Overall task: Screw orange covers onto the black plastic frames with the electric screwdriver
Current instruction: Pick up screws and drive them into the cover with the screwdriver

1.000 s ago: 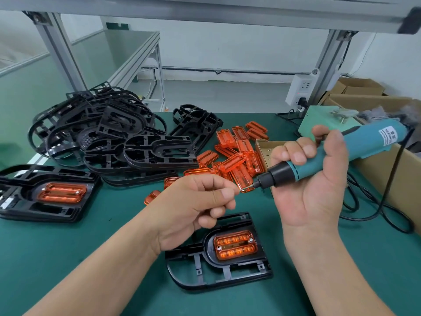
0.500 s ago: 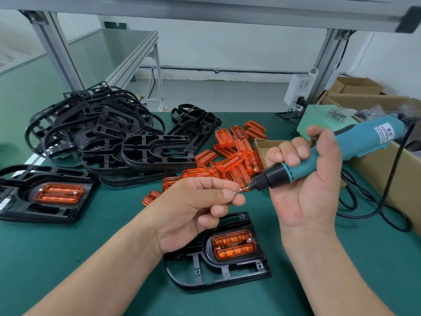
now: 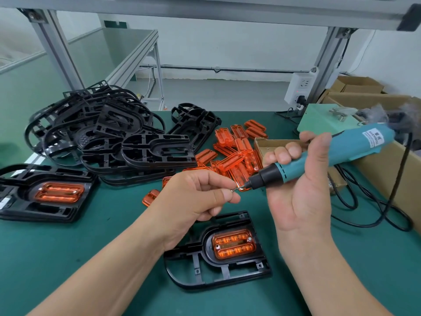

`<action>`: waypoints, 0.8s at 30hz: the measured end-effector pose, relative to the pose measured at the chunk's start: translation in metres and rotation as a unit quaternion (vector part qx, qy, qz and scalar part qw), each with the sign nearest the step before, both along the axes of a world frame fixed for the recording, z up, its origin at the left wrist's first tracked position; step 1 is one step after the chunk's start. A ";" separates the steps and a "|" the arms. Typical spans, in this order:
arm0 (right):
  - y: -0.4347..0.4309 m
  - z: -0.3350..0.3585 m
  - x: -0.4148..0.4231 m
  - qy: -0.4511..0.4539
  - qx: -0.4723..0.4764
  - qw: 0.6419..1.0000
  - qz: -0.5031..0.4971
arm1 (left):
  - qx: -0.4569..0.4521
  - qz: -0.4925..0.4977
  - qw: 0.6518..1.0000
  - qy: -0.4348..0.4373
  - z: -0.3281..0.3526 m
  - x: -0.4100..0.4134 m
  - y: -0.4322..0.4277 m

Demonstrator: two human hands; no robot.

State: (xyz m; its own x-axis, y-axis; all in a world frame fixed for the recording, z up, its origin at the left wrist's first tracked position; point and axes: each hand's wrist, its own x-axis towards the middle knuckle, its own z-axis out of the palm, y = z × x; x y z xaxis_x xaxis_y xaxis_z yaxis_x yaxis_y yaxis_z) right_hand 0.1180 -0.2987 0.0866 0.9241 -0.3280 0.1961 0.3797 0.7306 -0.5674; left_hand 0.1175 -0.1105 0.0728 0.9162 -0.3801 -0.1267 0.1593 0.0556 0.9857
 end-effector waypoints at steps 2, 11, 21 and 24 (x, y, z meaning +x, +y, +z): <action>0.001 -0.004 0.000 0.026 0.016 1.000 0.000 | 0.028 0.008 0.999 -0.021 0.000 0.000 -0.001; -0.002 -0.008 0.000 0.035 0.036 0.999 0.012 | 0.074 -0.055 0.995 -0.037 0.003 -0.002 0.004; 0.014 -0.014 -0.011 -0.007 -0.104 0.984 0.148 | 0.408 -0.056 0.891 -0.190 0.001 0.013 0.027; 0.021 -0.016 -0.014 -0.027 -0.137 0.976 0.168 | 0.467 -0.115 0.860 -0.170 0.006 0.008 0.024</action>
